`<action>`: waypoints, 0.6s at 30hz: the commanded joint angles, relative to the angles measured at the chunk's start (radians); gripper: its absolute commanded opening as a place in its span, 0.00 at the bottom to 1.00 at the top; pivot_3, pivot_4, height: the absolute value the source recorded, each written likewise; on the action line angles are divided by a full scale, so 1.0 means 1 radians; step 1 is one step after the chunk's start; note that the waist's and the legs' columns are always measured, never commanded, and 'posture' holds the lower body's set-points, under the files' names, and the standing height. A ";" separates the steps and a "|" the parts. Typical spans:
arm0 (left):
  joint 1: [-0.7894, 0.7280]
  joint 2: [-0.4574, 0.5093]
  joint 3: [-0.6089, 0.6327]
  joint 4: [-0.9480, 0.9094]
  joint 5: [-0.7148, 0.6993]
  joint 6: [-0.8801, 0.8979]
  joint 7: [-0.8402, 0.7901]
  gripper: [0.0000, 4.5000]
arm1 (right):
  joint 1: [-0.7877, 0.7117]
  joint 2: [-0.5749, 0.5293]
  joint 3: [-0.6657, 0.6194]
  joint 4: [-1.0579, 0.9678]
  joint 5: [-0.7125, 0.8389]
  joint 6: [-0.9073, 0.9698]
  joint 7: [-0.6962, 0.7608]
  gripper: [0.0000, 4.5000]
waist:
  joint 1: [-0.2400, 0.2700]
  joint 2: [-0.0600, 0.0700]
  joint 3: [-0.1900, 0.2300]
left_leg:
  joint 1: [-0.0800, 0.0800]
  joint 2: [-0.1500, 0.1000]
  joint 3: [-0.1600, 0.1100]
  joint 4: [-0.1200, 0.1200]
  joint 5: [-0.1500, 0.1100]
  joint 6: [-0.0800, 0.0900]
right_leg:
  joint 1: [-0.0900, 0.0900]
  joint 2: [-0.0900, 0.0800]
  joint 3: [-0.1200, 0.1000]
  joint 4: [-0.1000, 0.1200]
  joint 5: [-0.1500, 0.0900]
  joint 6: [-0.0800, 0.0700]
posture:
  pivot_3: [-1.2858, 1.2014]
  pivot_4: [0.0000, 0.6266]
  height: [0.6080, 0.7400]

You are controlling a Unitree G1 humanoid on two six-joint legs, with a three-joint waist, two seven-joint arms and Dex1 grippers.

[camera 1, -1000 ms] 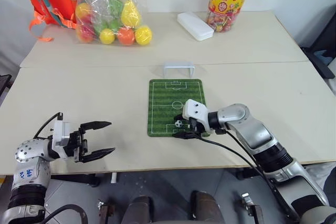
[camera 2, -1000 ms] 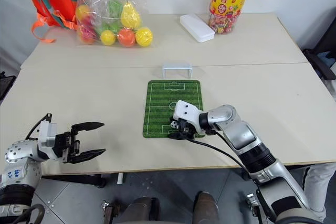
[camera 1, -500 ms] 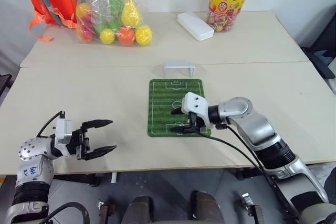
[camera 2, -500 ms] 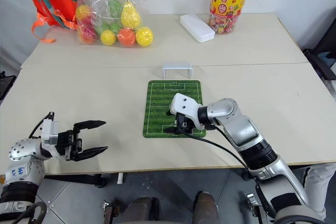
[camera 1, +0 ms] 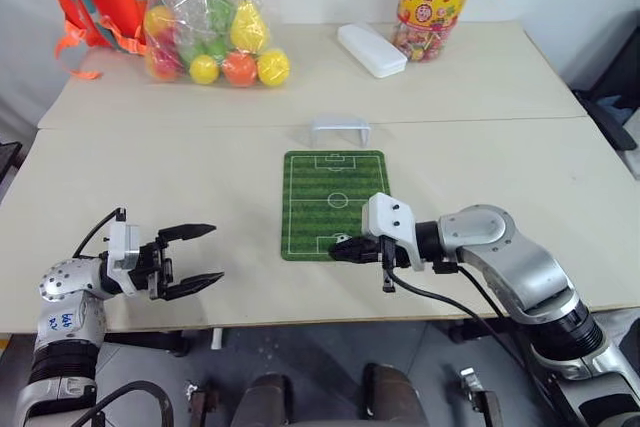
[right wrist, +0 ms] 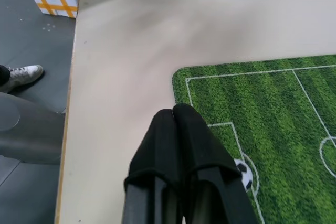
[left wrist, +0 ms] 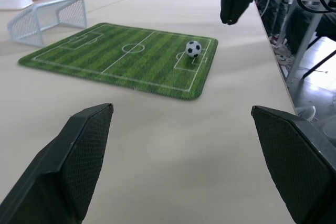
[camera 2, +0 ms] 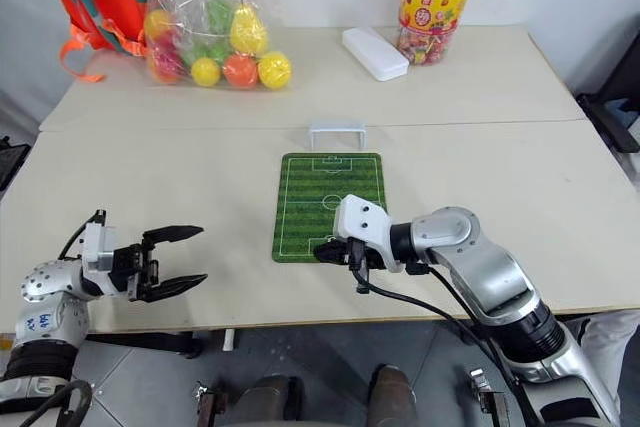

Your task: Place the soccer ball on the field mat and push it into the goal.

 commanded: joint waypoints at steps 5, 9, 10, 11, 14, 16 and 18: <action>-0.016 0.018 0.008 0.005 -0.011 0.008 -0.092 1.00 | 0.016 0.027 0.056 0.061 -0.044 -0.080 -0.017 0.01 | 0.001 -0.001 0.000 | 0.000 0.000 0.000 0.000 0.000 0.000 | 0.000 0.000 0.000 0.000 0.000 0.000 | 0.52 0.24 1.00; -0.011 0.029 0.014 0.002 -0.013 0.009 -0.097 1.00 | 0.008 0.047 0.070 0.150 -0.060 -0.135 -0.008 0.01 | 0.001 -0.001 0.000 | 0.000 0.000 0.000 0.000 0.000 0.000 | 0.000 0.000 0.000 0.000 0.000 0.000 | 0.52 0.24 1.00; -0.008 0.031 0.015 -0.001 -0.015 0.011 -0.097 1.00 | 0.001 0.059 0.067 0.180 -0.060 -0.145 -0.011 0.01 | 0.001 -0.001 0.000 | 0.000 0.000 0.000 0.000 0.000 0.000 | 0.000 0.000 0.000 0.000 0.000 0.000 | 0.52 0.24 1.00; -0.005 0.034 0.017 -0.004 -0.016 0.011 -0.097 1.00 | -0.009 0.072 0.062 0.214 -0.062 -0.153 -0.015 0.01 | 0.000 -0.001 0.000 | 0.000 0.000 0.000 0.000 0.000 0.000 | 0.000 0.000 0.000 0.000 0.000 0.000 | 0.52 0.24 1.00; 0.004 0.040 0.020 -0.009 -0.017 0.011 -0.097 1.00 | -0.038 0.092 0.058 0.303 -0.080 -0.194 -0.012 0.01 | -0.001 -0.001 0.000 | 0.000 0.000 0.000 0.000 0.000 0.000 | 0.000 0.000 0.000 0.000 0.000 0.000 | 0.52 0.24 1.00; 0.007 0.042 0.022 -0.011 -0.018 0.011 -0.095 1.00 | -0.076 0.105 0.052 0.403 -0.104 -0.241 -0.014 0.01 | -0.001 -0.001 0.000 | 0.000 0.000 0.000 0.000 0.000 0.000 | 0.000 0.000 0.000 0.000 0.000 0.000 | 0.52 0.24 1.00; 0.004 0.043 0.022 -0.010 -0.016 0.010 -0.091 1.00 | -0.131 0.120 0.039 0.515 -0.133 -0.298 -0.036 0.01 | -0.001 -0.001 0.000 | 0.000 0.000 0.000 0.001 0.000 0.000 | 0.000 0.000 0.000 0.000 0.000 0.000 | 0.52 0.24 1.00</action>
